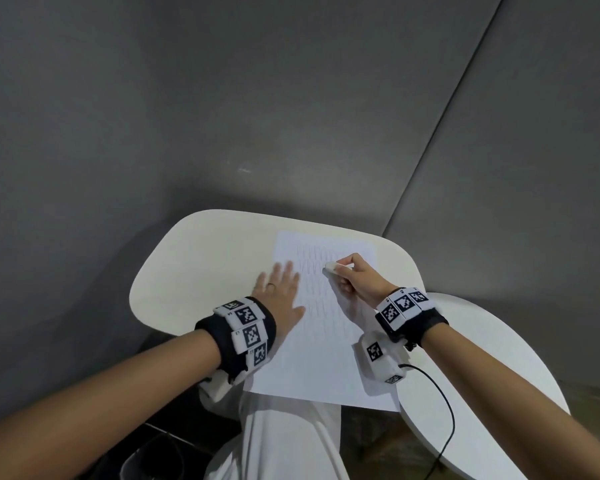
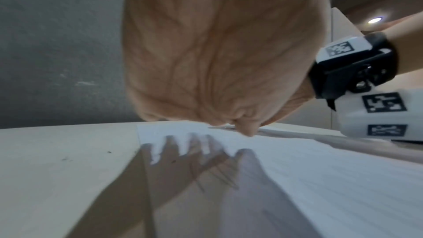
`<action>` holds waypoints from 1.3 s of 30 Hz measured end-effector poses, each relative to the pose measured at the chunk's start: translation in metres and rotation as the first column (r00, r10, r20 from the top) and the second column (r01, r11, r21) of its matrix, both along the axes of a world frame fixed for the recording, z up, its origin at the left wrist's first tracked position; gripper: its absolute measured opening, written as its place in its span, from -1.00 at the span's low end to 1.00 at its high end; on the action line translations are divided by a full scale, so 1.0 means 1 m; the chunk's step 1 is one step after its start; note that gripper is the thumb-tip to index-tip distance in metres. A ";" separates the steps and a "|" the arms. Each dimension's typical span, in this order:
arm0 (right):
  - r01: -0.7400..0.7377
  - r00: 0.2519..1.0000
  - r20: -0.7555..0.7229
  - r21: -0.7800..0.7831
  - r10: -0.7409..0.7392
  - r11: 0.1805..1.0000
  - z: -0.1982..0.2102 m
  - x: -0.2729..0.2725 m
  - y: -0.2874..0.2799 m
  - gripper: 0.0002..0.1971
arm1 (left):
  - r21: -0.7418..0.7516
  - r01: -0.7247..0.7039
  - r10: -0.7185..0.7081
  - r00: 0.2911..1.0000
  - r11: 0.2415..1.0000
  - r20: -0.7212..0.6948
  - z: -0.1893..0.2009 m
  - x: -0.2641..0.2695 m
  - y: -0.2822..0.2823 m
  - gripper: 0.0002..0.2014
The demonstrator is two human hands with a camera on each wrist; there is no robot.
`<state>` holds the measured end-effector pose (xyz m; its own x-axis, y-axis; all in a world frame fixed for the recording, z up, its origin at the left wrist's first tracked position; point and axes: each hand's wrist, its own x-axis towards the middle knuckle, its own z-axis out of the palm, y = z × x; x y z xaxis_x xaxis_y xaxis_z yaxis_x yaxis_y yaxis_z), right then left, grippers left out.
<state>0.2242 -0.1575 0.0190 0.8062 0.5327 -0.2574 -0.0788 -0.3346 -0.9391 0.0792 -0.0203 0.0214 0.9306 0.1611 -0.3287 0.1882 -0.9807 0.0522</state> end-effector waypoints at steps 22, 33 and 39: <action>-0.022 0.994 -0.108 0.100 0.033 0.995 -0.001 0.008 -0.007 -0.91 | 0.015 -0.199 0.197 0.976 0.980 0.089 -0.006 0.073 0.041 -0.35; -0.030 0.993 -0.109 0.088 0.040 0.996 0.000 0.009 -0.006 -0.94 | 0.113 -0.248 0.237 0.966 0.962 0.099 0.001 0.058 0.060 -0.36; -0.043 0.995 -0.081 0.088 0.050 0.995 0.000 0.005 -0.007 -0.86 | -0.166 0.326 -0.335 0.942 0.931 -0.027 -0.001 0.034 0.052 -0.43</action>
<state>0.2292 -0.1643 0.0191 0.7576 0.5924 -0.2740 -0.1443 -0.2575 -0.9555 0.1133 0.0314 0.0201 0.9025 -0.2101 -0.3759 -0.1384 -0.9681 0.2088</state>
